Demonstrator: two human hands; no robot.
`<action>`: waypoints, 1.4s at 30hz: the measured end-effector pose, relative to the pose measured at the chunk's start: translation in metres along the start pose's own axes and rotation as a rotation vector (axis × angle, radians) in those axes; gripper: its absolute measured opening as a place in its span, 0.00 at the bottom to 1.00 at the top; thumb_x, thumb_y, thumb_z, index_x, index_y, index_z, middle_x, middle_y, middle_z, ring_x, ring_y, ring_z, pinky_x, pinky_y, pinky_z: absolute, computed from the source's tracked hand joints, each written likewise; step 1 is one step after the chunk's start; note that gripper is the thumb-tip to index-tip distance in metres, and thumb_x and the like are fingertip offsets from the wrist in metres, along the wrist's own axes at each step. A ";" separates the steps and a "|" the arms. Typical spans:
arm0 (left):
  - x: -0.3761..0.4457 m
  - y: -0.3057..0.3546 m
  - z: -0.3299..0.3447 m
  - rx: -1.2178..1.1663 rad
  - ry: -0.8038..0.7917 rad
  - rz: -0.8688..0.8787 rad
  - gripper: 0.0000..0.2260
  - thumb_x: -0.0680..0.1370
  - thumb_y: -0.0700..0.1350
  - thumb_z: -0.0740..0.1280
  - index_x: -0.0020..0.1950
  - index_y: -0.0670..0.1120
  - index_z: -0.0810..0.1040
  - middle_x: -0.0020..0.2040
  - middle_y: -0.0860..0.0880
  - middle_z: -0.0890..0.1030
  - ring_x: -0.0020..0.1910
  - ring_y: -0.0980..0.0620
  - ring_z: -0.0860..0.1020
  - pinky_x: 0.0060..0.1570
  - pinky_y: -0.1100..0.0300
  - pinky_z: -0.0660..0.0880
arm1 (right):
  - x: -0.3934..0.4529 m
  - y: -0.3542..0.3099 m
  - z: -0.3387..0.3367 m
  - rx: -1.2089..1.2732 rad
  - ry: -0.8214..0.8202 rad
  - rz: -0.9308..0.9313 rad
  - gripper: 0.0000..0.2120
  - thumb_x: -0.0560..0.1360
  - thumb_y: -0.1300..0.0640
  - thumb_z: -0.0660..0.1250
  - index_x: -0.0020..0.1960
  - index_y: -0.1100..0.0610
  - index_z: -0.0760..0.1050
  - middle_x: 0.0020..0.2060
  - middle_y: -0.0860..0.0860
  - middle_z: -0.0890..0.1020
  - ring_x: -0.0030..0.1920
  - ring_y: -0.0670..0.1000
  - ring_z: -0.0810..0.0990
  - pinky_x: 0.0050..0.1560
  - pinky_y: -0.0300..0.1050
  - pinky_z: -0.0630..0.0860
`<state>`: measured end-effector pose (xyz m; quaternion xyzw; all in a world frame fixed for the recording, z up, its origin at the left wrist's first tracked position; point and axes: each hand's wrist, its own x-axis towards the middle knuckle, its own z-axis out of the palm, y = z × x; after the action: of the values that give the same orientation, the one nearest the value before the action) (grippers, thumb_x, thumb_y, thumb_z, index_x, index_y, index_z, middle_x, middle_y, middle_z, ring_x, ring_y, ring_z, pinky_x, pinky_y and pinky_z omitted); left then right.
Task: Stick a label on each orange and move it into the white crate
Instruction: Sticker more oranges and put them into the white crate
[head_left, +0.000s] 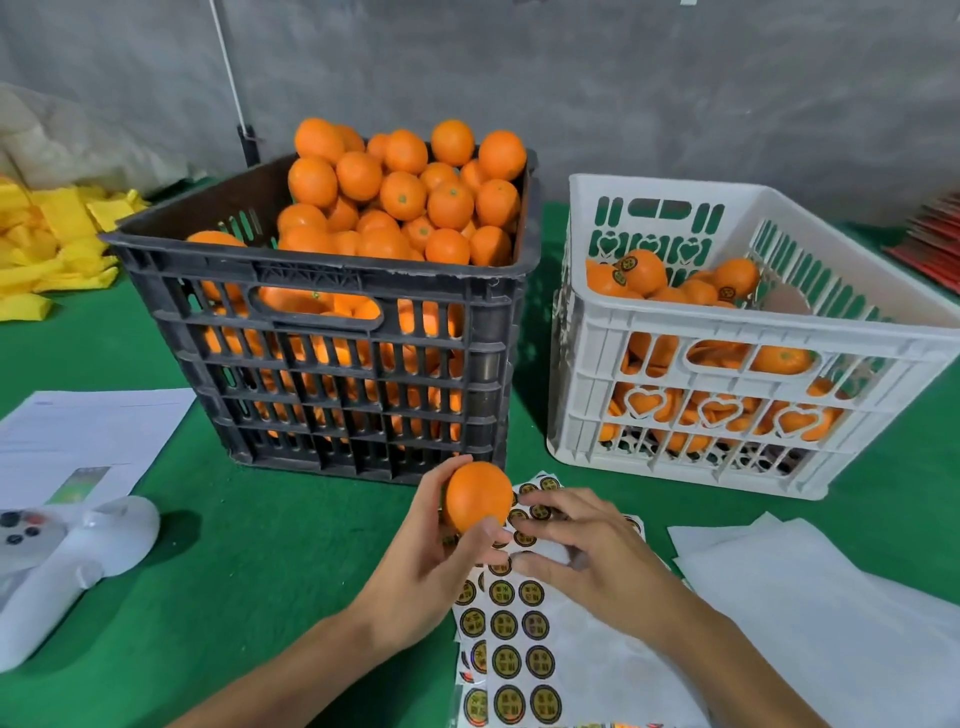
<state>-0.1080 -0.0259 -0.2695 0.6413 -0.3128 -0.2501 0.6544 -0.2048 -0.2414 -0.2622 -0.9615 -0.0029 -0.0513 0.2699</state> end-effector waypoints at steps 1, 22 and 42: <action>0.000 0.000 0.000 0.000 0.002 0.003 0.30 0.76 0.66 0.72 0.74 0.69 0.63 0.66 0.42 0.79 0.59 0.42 0.85 0.64 0.49 0.80 | 0.001 0.001 0.001 0.016 0.022 0.000 0.28 0.75 0.30 0.62 0.69 0.44 0.79 0.69 0.33 0.72 0.67 0.34 0.64 0.64 0.46 0.73; 0.005 0.005 0.007 0.067 -0.027 0.063 0.31 0.78 0.59 0.74 0.77 0.65 0.63 0.69 0.45 0.75 0.60 0.40 0.83 0.61 0.48 0.81 | 0.016 -0.051 0.006 0.526 0.673 0.126 0.03 0.78 0.49 0.72 0.49 0.42 0.85 0.48 0.44 0.81 0.51 0.48 0.81 0.50 0.45 0.79; 0.153 0.250 -0.010 0.990 0.328 0.768 0.16 0.81 0.44 0.70 0.69 0.52 0.76 0.64 0.55 0.80 0.59 0.52 0.80 0.54 0.50 0.80 | 0.065 -0.082 -0.197 -0.352 1.076 -0.007 0.18 0.79 0.62 0.71 0.68 0.55 0.79 0.76 0.49 0.71 0.37 0.50 0.82 0.36 0.51 0.83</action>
<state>-0.0152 -0.1168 -0.0068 0.7395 -0.4944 0.2767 0.3634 -0.1621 -0.2749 -0.0455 -0.8305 0.1406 -0.5346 0.0686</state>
